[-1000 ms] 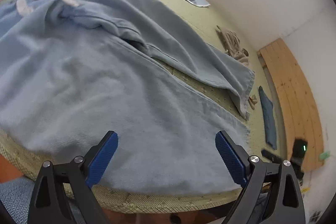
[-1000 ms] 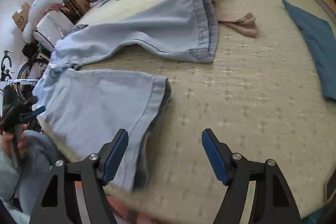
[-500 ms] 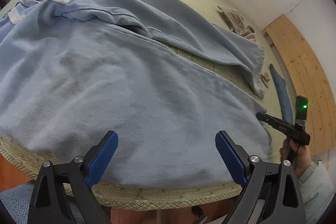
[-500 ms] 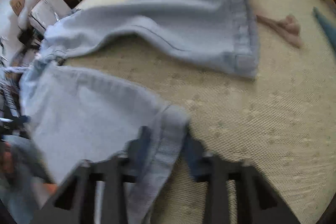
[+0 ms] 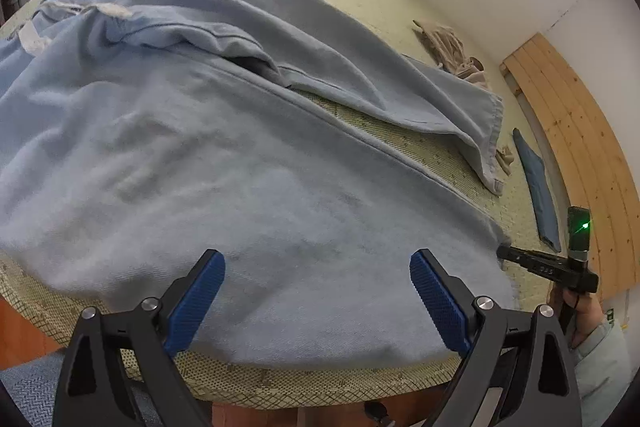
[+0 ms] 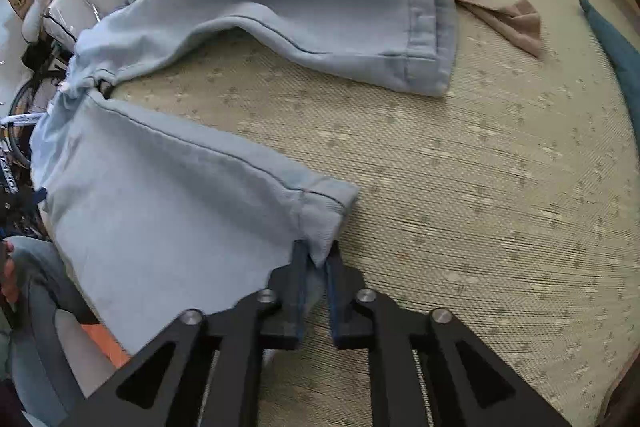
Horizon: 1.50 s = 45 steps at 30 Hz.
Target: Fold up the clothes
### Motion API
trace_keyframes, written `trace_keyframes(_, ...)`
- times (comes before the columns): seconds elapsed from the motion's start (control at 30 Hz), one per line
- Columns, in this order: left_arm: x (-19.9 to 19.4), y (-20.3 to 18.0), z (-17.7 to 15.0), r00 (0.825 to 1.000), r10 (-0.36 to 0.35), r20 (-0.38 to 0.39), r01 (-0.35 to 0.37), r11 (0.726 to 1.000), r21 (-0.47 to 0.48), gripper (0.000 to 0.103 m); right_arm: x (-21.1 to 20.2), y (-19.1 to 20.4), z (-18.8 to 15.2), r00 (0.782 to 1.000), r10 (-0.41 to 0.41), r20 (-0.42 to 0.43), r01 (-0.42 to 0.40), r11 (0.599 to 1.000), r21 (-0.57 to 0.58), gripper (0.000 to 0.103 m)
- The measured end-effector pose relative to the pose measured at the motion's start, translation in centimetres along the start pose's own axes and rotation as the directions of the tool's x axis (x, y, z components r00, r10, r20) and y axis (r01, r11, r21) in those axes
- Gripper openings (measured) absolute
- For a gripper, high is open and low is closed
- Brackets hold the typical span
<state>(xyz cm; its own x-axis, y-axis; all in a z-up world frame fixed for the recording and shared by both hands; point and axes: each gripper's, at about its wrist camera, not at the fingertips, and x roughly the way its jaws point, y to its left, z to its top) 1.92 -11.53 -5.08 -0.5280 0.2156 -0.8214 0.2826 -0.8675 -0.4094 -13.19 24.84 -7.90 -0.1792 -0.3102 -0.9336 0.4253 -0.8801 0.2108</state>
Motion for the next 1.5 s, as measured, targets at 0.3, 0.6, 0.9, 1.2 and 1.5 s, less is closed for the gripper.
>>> trace_keyframes(0.3,-2.8,2.0,2.9,0.991,-0.008,0.137,0.021,0.995,-0.099,0.096,-3.1,-3.7,0.7,0.983,-0.008,0.181,-0.026,0.983,0.183,0.042)
trace_keyframes(0.6,-5.7,4.9,9.0,0.958,0.107,0.267,-0.090,0.993,-0.076,0.096,-4.9,-4.1,3.0,0.947,-0.004,0.321,-0.052,0.984,0.168,0.049)
trace_keyframes(0.9,-7.9,12.5,16.1,0.899,0.297,0.323,-0.257,0.953,-0.161,0.069,-3.1,-3.5,5.5,0.935,-0.006,0.355,-0.053,0.986,0.156,0.050)
trace_keyframes(1.2,-9.9,25.6,22.7,0.824,0.487,0.289,-0.396,0.860,-0.322,0.033,-1.0,-4.0,6.3,0.944,-0.026,0.328,-0.029,0.986,0.162,0.050)
trace_keyframes(1.5,-6.4,35.4,28.6,0.862,0.467,0.198,-0.387,0.858,-0.338,0.066,-0.4,-2.6,7.0,0.944,-0.014,0.330,-0.032,0.990,0.134,0.050)
